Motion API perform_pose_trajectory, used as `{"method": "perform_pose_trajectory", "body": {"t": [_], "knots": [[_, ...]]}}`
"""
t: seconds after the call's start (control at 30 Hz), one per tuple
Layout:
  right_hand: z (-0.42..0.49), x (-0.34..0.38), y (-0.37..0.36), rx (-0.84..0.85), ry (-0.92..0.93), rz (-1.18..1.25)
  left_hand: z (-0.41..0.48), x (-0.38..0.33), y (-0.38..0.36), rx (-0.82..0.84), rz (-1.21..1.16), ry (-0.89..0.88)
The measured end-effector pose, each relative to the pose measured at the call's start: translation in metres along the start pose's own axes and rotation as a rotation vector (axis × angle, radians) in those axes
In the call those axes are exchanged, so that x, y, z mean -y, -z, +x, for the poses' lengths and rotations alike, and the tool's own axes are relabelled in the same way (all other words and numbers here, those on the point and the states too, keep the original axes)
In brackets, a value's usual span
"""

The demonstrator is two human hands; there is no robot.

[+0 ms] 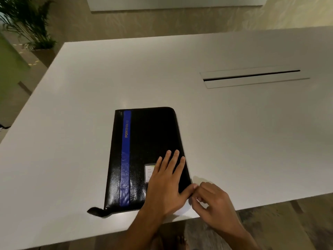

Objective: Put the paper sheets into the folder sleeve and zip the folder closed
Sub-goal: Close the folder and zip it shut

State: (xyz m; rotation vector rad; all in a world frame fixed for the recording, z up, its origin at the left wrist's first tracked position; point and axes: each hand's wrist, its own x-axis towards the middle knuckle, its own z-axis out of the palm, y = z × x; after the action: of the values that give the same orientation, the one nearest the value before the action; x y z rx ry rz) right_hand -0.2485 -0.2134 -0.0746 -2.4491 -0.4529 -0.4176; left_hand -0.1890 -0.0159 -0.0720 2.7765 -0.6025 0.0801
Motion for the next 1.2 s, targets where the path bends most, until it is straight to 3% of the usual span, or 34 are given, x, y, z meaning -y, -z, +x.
{"method": "perform_pose_trajectory", "body": {"t": [0.23, 0.37, 0.6, 1.0, 1.1, 1.2], "knots": [[0.003, -0.006, 0.012, 0.059, -0.093, 0.039, -0.007, 0.014, 0.006, 0.014, -0.035, -0.234], [0.006, -0.004, 0.018, 0.091, -0.104, 0.11, -0.007, 0.016, 0.012, 0.01, 0.079, -0.314], [0.016, -0.001, 0.025, 0.102, -0.148, 0.21, -0.012, 0.005, 0.011, -0.35, 0.253, -0.493], [0.052, -0.023, 0.02, 0.02, -0.119, 0.146, -0.018, -0.007, 0.017, -0.393, 0.226, -0.487], [0.061, -0.03, 0.017, 0.07, -0.081, 0.106, -0.023, 0.001, 0.021, -0.315, 0.079, -0.47], [0.062, -0.034, 0.013, 0.115, -0.041, 0.107, -0.009, 0.003, 0.027, -0.342, -0.15, -0.277]]}}
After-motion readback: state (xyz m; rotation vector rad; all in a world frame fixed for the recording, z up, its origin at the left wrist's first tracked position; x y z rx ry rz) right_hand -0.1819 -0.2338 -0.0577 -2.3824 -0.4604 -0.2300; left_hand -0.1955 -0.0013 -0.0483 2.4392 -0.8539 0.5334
